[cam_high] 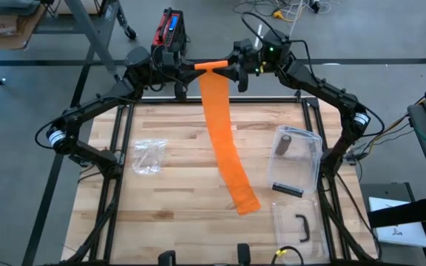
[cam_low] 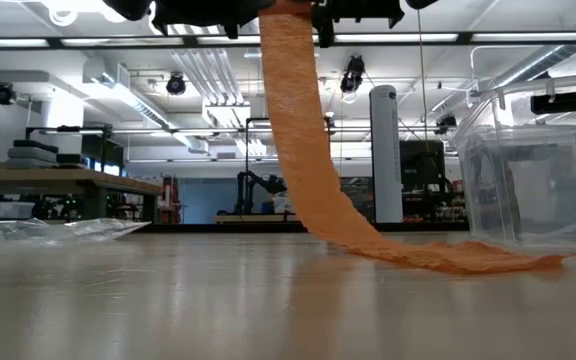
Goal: Roll bandage
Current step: Roll the orange bandage
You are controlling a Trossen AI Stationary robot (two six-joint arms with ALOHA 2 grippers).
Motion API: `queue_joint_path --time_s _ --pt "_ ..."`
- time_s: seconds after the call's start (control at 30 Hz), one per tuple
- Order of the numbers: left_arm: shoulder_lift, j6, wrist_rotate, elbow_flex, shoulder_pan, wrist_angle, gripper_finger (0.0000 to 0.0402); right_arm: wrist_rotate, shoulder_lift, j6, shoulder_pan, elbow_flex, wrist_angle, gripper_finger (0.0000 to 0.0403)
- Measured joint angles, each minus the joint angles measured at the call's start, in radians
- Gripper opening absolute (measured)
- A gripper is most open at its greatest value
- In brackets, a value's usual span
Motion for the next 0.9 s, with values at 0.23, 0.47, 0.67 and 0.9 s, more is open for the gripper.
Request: queue_joint_path --time_s 0.23,0.47,0.67,0.9 --pt "0.0 0.15 -0.009 0.0 0.0 0.001 0.0057 -0.007 -0.001 0.298 0.0 0.0 0.01 0.022" --pt "0.0 0.316 -0.022 0.0 -0.002 0.002 0.0056 -0.012 -0.001 0.419 0.0 0.0 0.01 0.0285" --pt "0.0 0.4 -0.022 0.0 -0.002 -0.003 0.0051 -0.014 -0.001 0.471 0.0 0.0 0.01 0.0302" --pt "0.0 0.565 -0.021 0.0 -0.003 -0.025 0.0069 -0.014 -0.001 0.519 -0.001 0.0 0.009 0.0285"
